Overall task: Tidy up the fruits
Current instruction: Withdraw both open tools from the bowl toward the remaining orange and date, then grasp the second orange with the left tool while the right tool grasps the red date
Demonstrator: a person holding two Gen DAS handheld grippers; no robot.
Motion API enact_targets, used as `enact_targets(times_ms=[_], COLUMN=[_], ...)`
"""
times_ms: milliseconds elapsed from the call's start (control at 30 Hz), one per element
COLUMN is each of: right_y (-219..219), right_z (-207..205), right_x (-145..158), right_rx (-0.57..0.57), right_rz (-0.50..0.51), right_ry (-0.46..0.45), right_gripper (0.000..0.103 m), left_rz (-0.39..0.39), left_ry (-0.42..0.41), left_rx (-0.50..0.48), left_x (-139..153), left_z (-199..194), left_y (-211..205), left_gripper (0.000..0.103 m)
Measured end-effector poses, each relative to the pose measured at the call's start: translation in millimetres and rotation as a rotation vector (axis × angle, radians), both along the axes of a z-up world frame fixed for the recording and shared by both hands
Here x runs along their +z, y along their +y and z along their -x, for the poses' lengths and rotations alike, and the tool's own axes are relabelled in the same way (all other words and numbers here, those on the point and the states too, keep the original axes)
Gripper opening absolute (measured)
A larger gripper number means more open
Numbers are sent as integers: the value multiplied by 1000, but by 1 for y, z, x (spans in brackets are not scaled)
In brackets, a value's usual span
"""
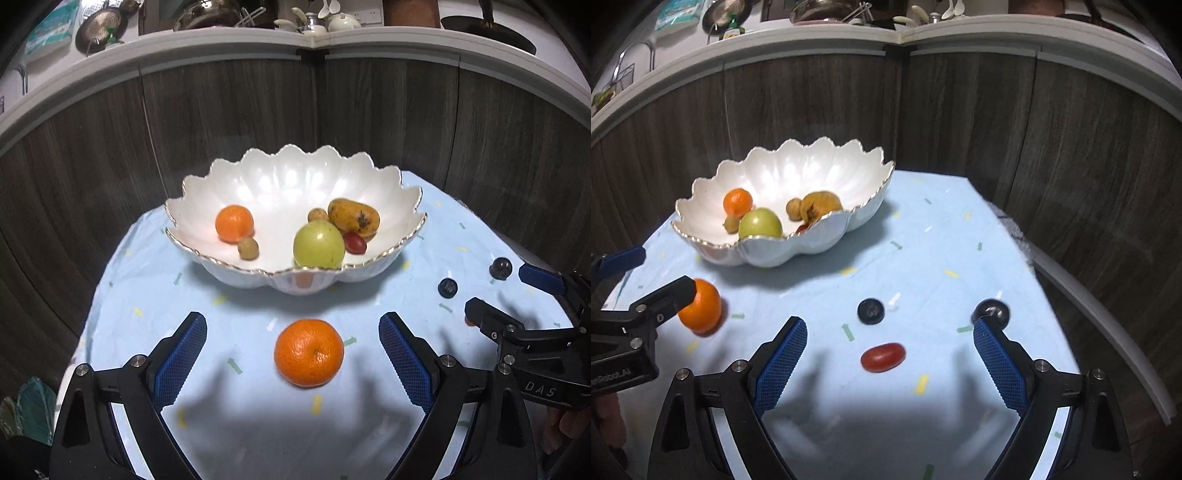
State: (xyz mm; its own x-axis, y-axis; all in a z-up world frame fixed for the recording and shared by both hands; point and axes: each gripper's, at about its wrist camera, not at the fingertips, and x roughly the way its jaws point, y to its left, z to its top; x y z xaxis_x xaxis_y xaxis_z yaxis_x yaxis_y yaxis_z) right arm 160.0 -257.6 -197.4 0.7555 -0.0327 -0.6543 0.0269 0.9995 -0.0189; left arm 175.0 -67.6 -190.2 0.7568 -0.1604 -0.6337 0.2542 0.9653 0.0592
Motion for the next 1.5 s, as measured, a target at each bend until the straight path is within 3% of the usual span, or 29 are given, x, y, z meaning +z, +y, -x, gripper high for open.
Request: enact_targets(times_ms=[267,733,1000,1200,1367,1500], right_y=[-1,-3,-4,-5,-5,-3], right_z=[-8,-20,-24,-24,-22,-21], right_x=[-6,-19,-25,-25,-24,-23], right_rx=[11,6,9,3,6,15], right_rz=[-27,-49,-61,-60,-59,-50], right_ry=[35,122,163,165,159,159], right_gripper=[81,73,60,57,35,30], left_rz=[-11,-20,-24,-19,-17,-11], left_ry=[8,137,193,219,217,217], left_rx=[-4,3,-2,-11,-26,-35], left_x=[-9,-29,-36,-40,-39,-38], left_z=[-4,-21,-26,-27,-26,-26], left_y=[-2,-5,-7,-7,-9,-9], left_gripper=[95,81,74,62,53,46])
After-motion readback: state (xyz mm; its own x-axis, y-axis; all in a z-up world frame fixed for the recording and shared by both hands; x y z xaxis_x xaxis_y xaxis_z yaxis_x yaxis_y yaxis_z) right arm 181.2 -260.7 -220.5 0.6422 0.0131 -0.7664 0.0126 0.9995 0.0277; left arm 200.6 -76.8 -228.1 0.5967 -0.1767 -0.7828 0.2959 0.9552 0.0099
